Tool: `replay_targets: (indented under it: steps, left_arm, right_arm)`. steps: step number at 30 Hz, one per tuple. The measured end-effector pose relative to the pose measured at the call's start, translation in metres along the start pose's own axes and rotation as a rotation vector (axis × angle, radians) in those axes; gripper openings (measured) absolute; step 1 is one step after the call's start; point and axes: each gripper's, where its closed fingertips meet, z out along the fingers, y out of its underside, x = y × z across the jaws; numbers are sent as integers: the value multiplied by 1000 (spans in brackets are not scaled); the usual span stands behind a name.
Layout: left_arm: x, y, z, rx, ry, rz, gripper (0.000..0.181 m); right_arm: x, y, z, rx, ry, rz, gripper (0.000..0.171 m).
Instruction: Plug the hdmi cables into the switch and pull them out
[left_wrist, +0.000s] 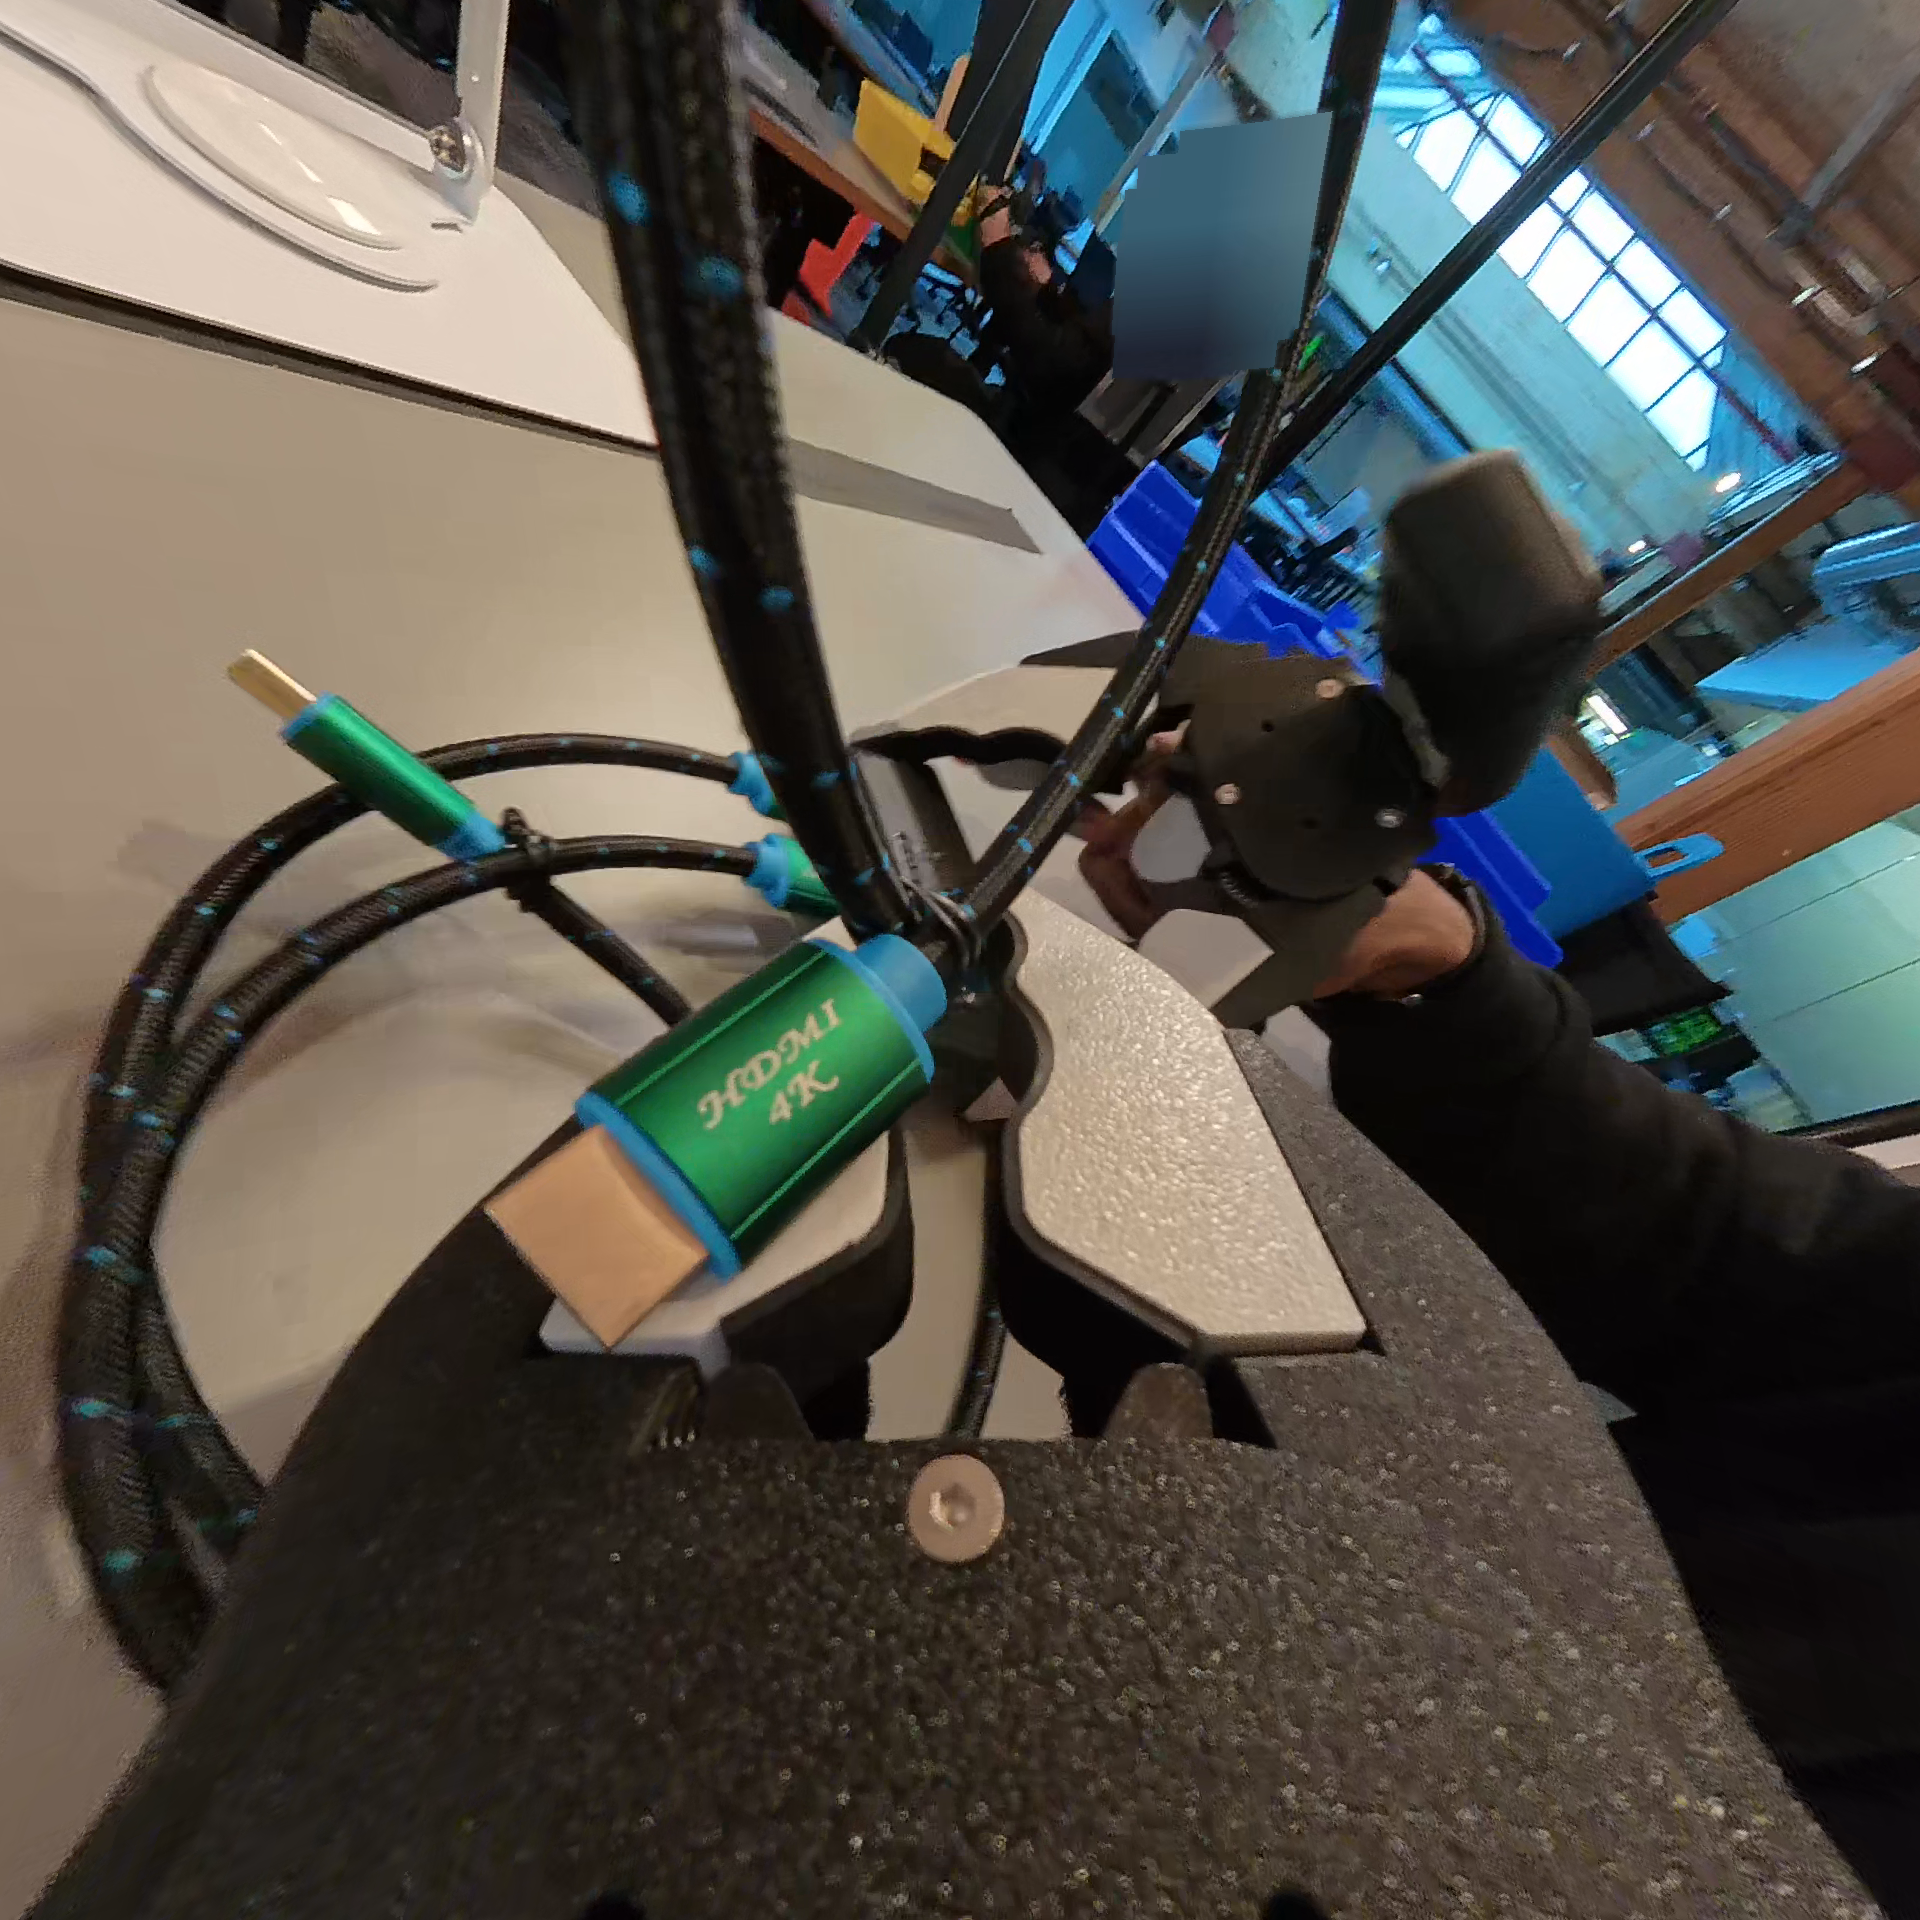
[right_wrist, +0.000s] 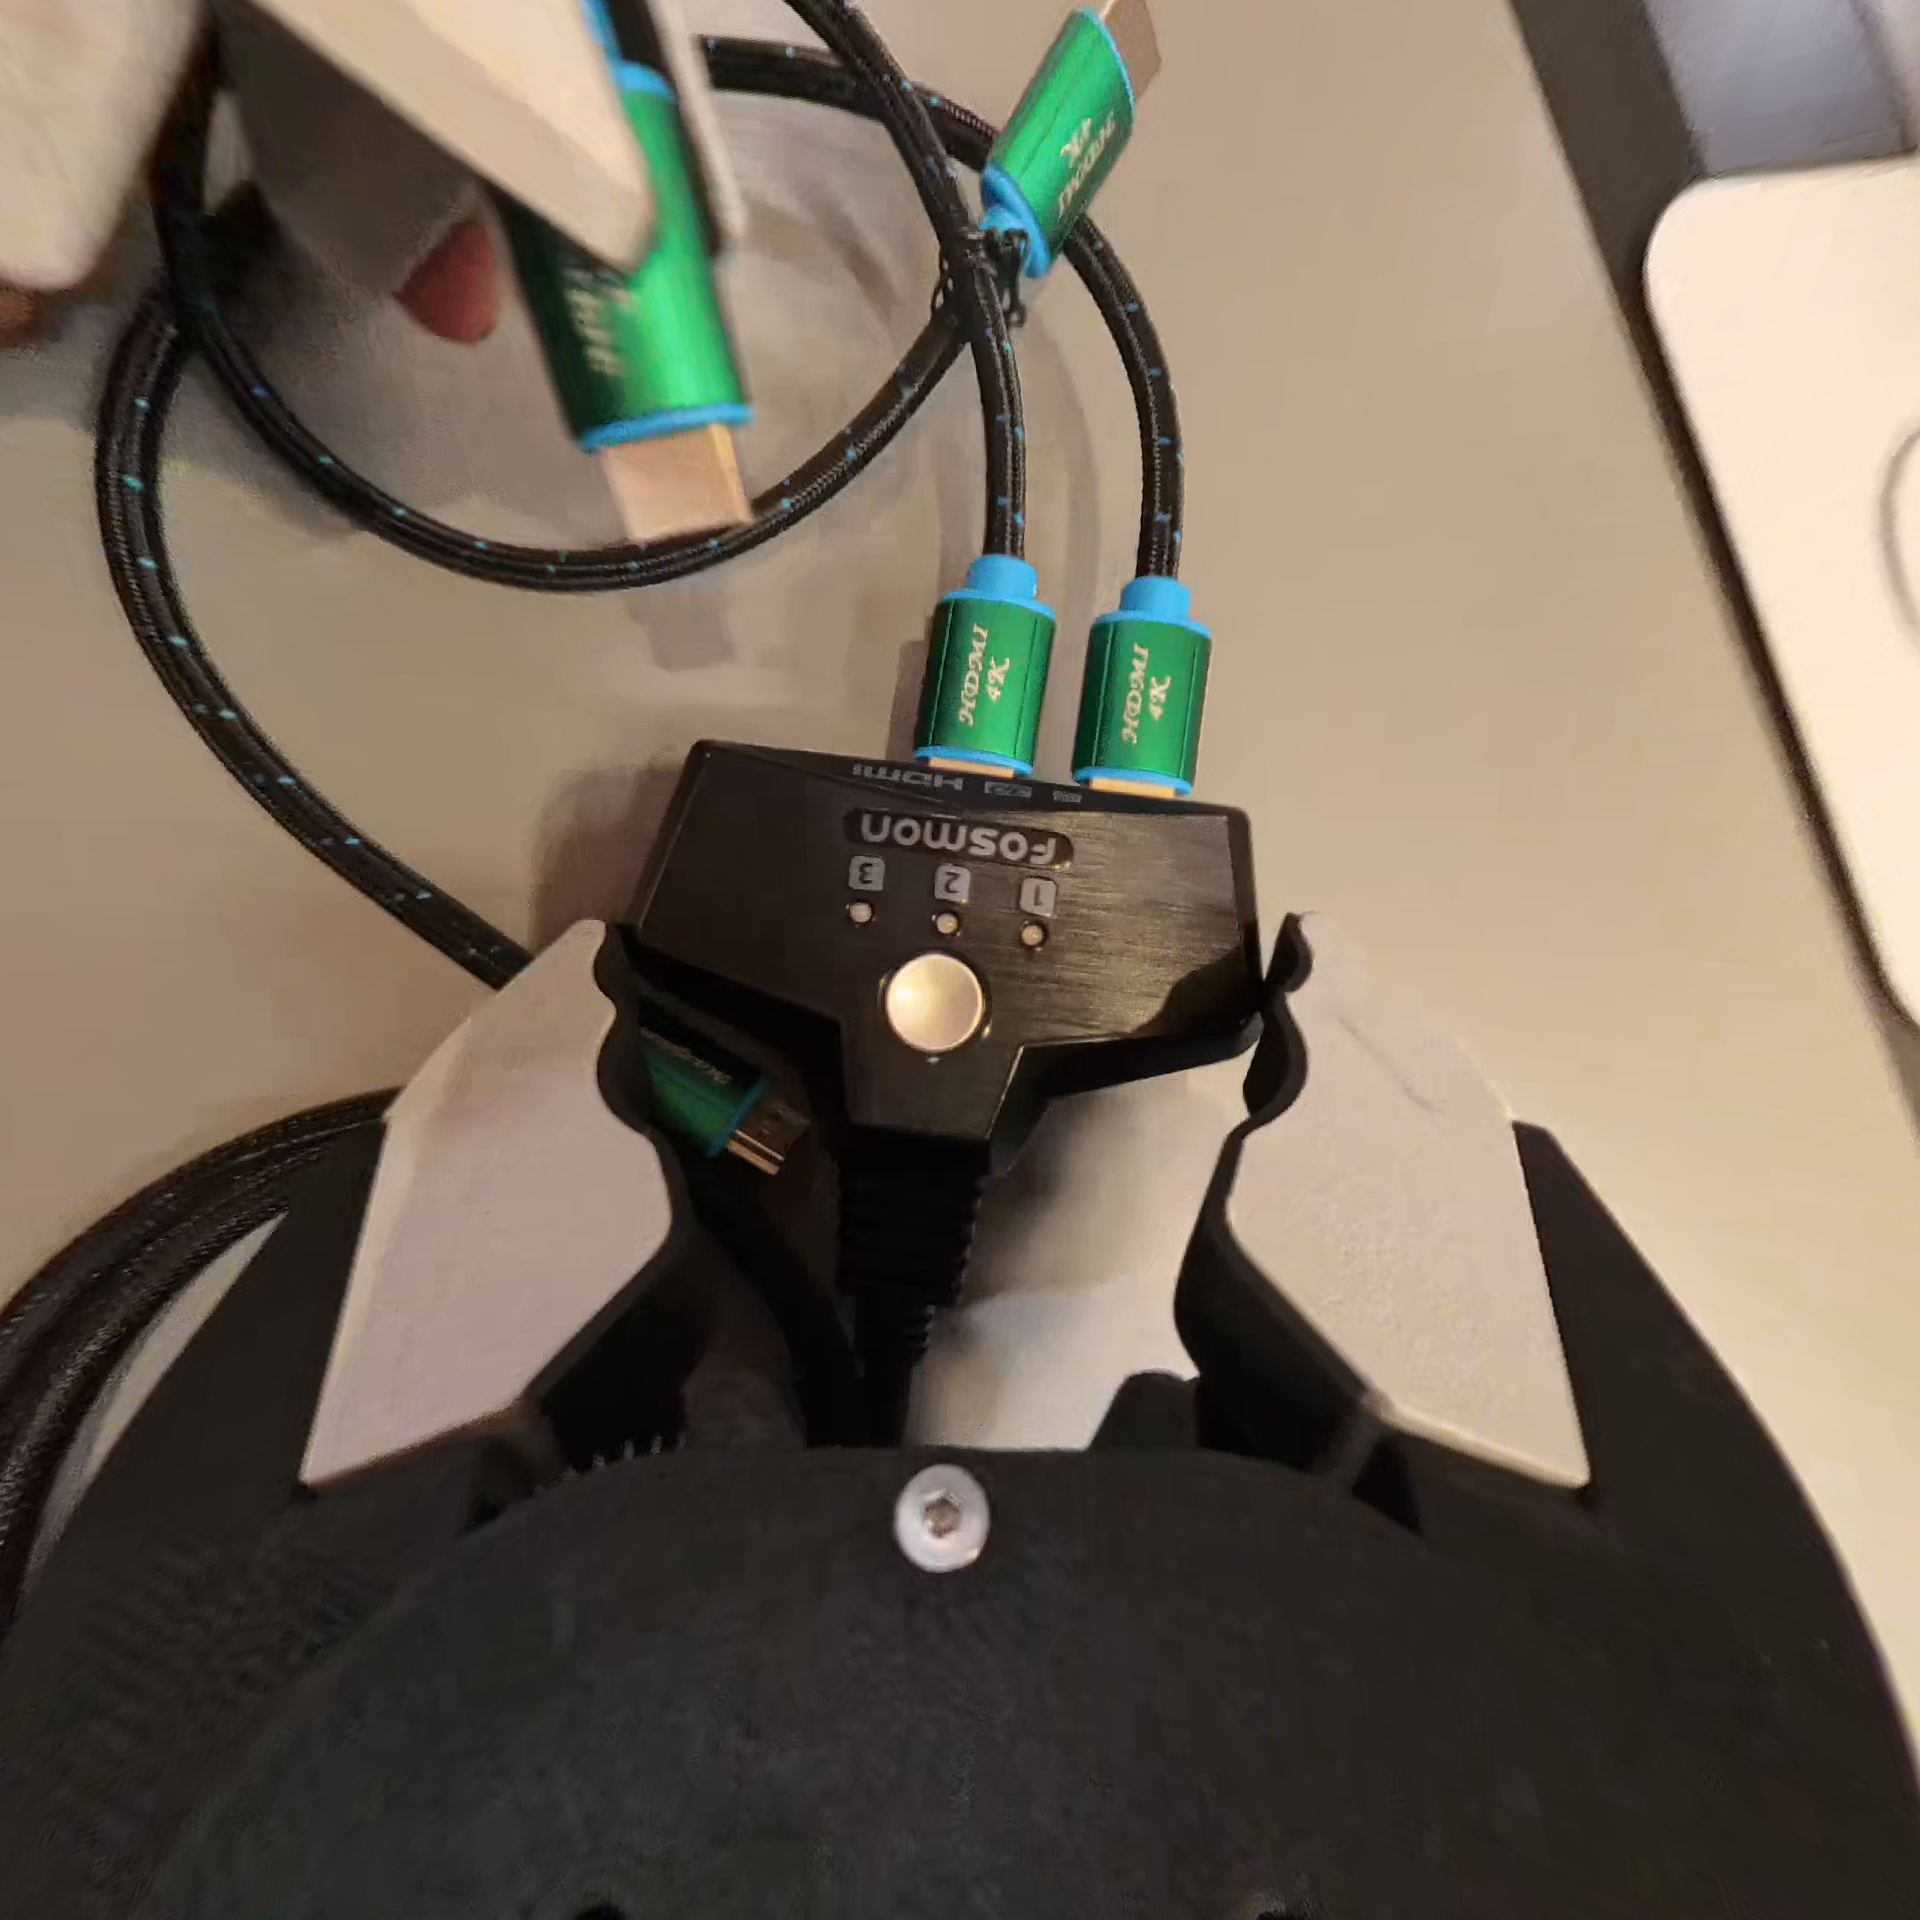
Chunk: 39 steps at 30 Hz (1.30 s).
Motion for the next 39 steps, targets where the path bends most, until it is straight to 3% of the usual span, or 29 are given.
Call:
replay_targets:
  steps: [1, 6, 14, 22, 35, 39]
  left_arm:
    - [-2, 2, 0, -14, -22, 13, 14]
    - [-3, 12, 6, -73, -66, 44, 14]
    - [11, 10, 10, -54, -75, 129, 12]
    - [22, 9, 12, -6, 64, 153, 11]
    - [7, 25, 16, -113, 41, 0, 12]
    - [3, 25, 16, -110, 13, -14, 13]
  right_arm:
    - [-1, -2, -3, 19, 19, -51, 114]
    - [-3, -21, -22, 175, 145, -294, 113]
    - [-4, -33, -42, 298, 248, -429, 113]
    - [-6, -31, -44, 364, 155, -360, 110]
    - [-20, -15, -25, 257, -15, -222, 94]
    - [-16, -13, -29, 226, -12, -128, 80]
